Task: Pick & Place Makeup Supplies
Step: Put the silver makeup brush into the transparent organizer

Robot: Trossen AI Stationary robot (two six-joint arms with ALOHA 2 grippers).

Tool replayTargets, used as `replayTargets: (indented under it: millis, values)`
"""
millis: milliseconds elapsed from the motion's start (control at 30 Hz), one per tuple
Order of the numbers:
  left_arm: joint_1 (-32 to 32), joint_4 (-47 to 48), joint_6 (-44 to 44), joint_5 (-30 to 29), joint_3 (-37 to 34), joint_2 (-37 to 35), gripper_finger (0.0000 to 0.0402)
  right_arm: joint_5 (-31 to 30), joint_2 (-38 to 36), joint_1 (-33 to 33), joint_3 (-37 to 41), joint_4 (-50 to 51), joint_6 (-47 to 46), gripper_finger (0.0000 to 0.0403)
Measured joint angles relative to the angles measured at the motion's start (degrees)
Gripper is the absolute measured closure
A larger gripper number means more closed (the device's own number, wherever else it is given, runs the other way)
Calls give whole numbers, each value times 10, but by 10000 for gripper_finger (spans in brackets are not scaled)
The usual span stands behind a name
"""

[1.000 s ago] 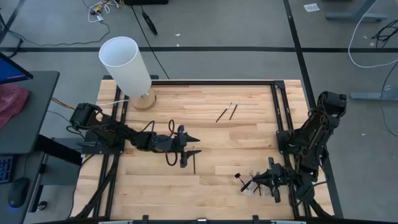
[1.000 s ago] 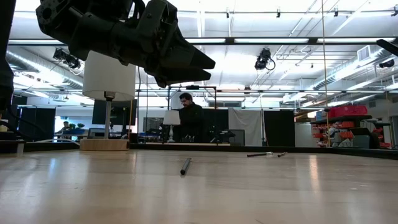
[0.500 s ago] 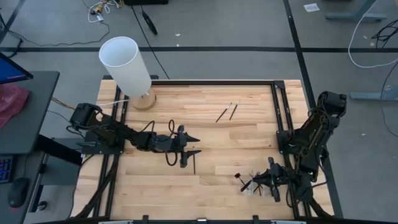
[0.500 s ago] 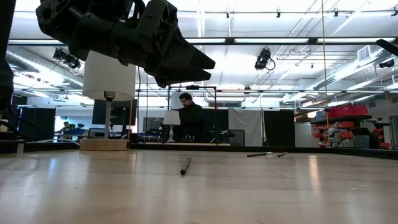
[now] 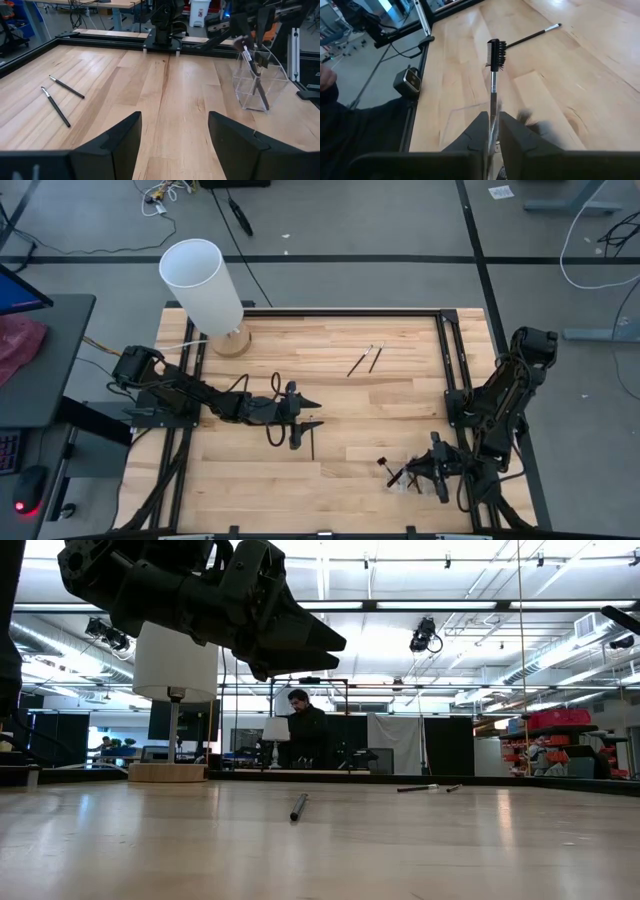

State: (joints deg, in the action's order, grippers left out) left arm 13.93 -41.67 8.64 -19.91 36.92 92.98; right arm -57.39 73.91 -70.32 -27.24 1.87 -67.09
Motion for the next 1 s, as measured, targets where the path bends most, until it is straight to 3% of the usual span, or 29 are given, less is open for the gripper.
replayTargets:
  millis: [367, 567, 800, 1000]
  values:
    - [0, 0, 0, 0, 0, 0, 170, 1, -4, -1, 0, 0, -12, 348]
    - [0, -1, 1, 0, 0, 0, 170, 1, -59, 3, 0, -31, 10, 325]
    - [0, -1, 2, -11, 0, 0, 170, 0, -136, 20, 0, -168, 222, 319]
    - [0, -1, 2, -11, 0, 0, 170, -2, -151, 76, 0, -362, 485, 318]
